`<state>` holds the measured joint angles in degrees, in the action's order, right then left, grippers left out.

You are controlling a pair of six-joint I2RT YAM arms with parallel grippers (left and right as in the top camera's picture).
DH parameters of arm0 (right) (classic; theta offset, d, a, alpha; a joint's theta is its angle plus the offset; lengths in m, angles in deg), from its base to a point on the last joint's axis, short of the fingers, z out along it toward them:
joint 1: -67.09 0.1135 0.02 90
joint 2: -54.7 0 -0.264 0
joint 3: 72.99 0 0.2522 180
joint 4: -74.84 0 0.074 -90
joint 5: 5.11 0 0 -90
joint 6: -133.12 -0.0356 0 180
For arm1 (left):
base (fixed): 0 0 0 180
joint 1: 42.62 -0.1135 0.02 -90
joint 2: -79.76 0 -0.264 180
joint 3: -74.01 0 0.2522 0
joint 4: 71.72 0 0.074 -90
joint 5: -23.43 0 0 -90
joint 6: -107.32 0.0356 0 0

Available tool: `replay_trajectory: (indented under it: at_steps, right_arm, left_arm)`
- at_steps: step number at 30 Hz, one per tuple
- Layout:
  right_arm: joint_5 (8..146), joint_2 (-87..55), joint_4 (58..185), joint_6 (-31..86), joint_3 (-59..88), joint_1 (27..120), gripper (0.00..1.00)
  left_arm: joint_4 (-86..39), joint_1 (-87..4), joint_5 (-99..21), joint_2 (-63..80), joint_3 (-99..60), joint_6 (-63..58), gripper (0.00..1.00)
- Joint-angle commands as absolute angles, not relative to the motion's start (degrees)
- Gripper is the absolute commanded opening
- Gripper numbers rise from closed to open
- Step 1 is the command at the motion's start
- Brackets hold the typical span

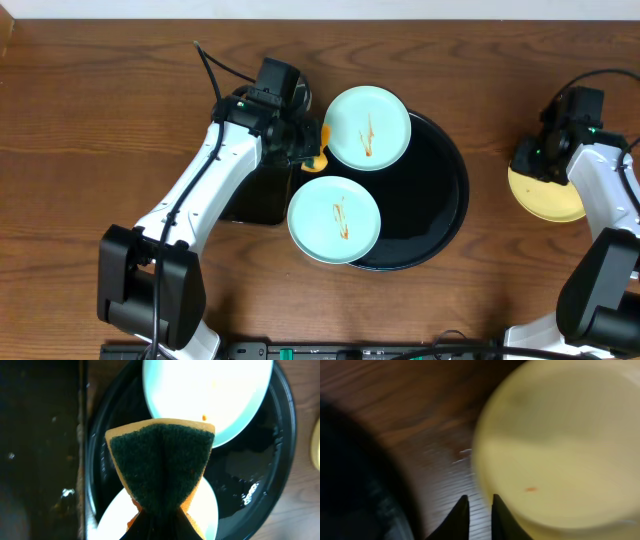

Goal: Clean dirty plates on tray and stack at the side
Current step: 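Grip the lower pale green plate rim with the right gripper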

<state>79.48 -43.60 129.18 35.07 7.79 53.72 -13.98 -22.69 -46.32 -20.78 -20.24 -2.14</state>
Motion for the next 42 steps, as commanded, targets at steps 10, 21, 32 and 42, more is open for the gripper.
replay_trajectory:
  at_steps: [10,21,32,42]
  right_arm:
    - [58.63,-42.71,135.96,40.73,8.49,67.67,0.33]
    - [60.71,-45.0,138.34,31.55,8.1,83.82,0.47]
    - [56.78,-52.83,138.67,26.78,8.1,89.68,0.38]
    - [60.25,-57.86,138.14,24.71,8.1,89.65,0.05]
  left_arm:
    - [-7.31,-22.76,-50.74,-20.86,-20.61,-0.3,0.08]
    - [-4.71,-17.03,-50.56,-20.97,-18.84,0.74,0.08]
    - [-4.86,-11.28,-50.06,-21.13,-15.97,-2.05,0.08]
    - [-4.91,-7.26,-49.1,-21.37,-15.93,-5.03,0.08]
